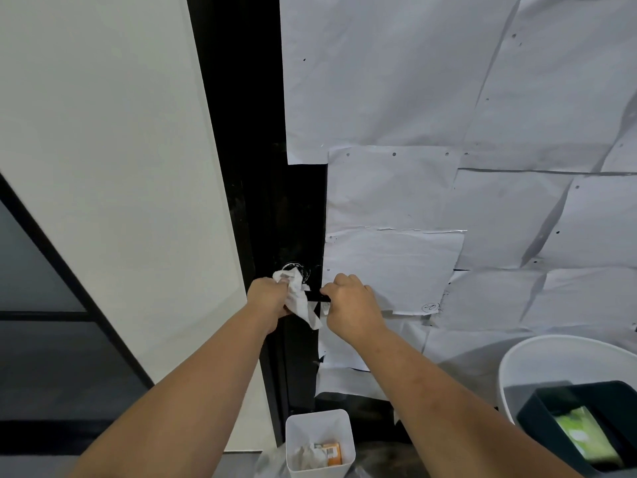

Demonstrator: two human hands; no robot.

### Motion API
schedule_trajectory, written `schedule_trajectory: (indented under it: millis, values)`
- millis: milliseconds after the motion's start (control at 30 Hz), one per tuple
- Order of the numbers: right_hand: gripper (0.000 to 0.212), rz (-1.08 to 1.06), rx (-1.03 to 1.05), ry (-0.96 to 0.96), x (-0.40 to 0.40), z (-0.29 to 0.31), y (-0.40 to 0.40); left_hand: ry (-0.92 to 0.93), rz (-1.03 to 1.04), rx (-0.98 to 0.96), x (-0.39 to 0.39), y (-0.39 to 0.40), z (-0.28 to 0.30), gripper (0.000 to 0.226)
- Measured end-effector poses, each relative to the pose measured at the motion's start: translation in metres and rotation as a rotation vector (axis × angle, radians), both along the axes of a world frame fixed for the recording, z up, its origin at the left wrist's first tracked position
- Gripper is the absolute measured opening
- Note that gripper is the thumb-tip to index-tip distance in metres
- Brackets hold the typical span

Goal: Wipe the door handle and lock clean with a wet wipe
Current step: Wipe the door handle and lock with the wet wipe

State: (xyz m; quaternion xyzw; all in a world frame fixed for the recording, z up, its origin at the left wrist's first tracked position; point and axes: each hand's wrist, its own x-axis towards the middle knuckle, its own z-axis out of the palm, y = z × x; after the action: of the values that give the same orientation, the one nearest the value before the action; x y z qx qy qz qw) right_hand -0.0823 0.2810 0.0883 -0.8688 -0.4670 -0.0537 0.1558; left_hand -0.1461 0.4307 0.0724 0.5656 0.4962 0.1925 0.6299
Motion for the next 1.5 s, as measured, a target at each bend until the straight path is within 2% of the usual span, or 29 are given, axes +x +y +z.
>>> schedule_trajectory:
  millis: [67,167,300,400,533,600,733,833,1500]
  values:
    - [0.043,-0.001,0.001,0.005,0.001,-0.001,0.000,-0.046,-0.033,-0.112,-0.013,-0.001,-0.004,0.017]
    - [0.043,-0.012,0.003,0.014,0.001,-0.001,0.002,-0.105,-0.030,-0.221,-0.026,-0.004,-0.011,0.024]
    - [0.038,-0.025,-0.008,0.011,-0.001,0.000,0.003,-0.212,-0.023,-0.312,-0.022,-0.014,-0.001,0.008]
    - [0.039,-0.028,-0.009,-0.005,-0.002,0.001,0.003,-0.205,-0.011,-0.250,-0.008,-0.016,0.003,0.013]
    - [0.040,-0.029,-0.013,-0.016,-0.003,0.001,0.003,0.031,0.019,0.030,0.009,-0.014,0.003,0.034]
    - [0.039,-0.025,-0.015,-0.018,-0.002,0.001,0.002,0.072,0.030,0.071,0.014,-0.014,0.005,0.039]
    - [0.040,-0.011,-0.010,-0.003,0.000,0.001,0.001,0.096,-0.017,0.082,0.014,-0.009,0.004,0.037]
    - [0.040,-0.012,-0.004,0.006,0.001,0.000,0.001,0.097,-0.062,0.085,0.007,-0.009,-0.002,0.020]
    - [0.044,-0.010,0.010,-0.012,0.002,-0.002,0.002,0.076,-0.145,0.042,-0.005,-0.008,0.000,0.027]
